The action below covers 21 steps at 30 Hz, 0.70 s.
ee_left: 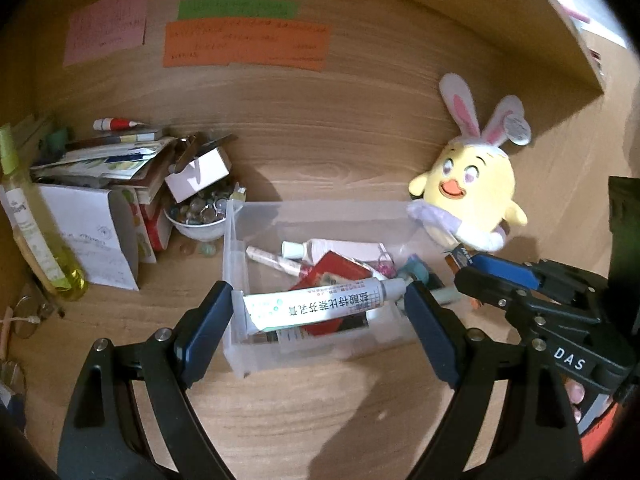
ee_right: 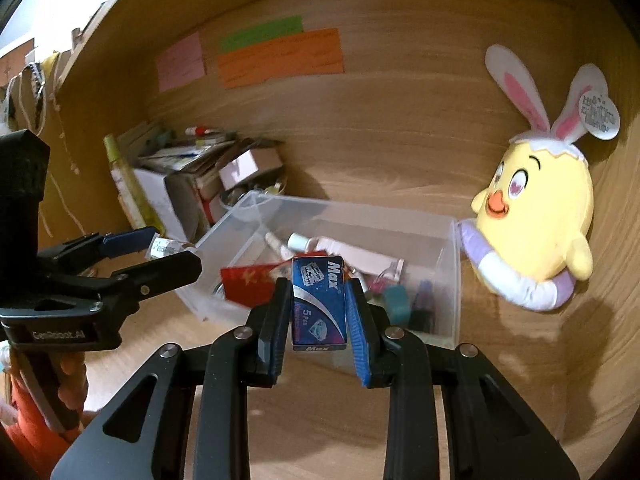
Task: Organize objects
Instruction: 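Carry the ointment tube and Max box into the box and open both tools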
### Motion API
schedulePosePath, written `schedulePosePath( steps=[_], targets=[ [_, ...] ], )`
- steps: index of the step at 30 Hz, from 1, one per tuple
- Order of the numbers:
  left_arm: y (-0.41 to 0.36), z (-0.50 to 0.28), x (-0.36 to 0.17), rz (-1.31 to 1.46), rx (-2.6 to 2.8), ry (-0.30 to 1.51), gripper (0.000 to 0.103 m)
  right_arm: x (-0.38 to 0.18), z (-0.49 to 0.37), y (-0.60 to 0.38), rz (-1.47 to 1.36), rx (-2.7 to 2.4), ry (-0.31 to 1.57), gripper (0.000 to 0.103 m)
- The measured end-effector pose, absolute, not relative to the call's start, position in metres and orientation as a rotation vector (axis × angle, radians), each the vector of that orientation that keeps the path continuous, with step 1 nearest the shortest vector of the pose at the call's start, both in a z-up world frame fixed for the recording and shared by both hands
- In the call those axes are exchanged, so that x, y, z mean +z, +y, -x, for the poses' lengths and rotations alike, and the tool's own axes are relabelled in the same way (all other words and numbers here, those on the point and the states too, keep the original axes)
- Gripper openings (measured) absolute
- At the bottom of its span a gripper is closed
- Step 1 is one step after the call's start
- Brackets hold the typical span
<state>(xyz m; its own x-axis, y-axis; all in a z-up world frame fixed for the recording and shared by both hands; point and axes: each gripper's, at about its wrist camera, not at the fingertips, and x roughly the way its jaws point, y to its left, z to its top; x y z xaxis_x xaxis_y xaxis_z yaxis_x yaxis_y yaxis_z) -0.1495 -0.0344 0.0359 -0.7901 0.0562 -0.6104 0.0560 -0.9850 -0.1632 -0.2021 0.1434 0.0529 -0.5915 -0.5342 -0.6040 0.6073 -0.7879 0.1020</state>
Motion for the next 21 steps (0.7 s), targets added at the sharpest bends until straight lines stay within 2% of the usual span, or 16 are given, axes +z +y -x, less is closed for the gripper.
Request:
schedulePosePath(
  steps=[21],
  targets=[
    [-0.027, 0.216, -0.011, 1.261, 2.858, -0.252, 0.087, -0.001, 0.264, 0.117, -1.063, -2.321, 0.253, 0.025]
  ],
)
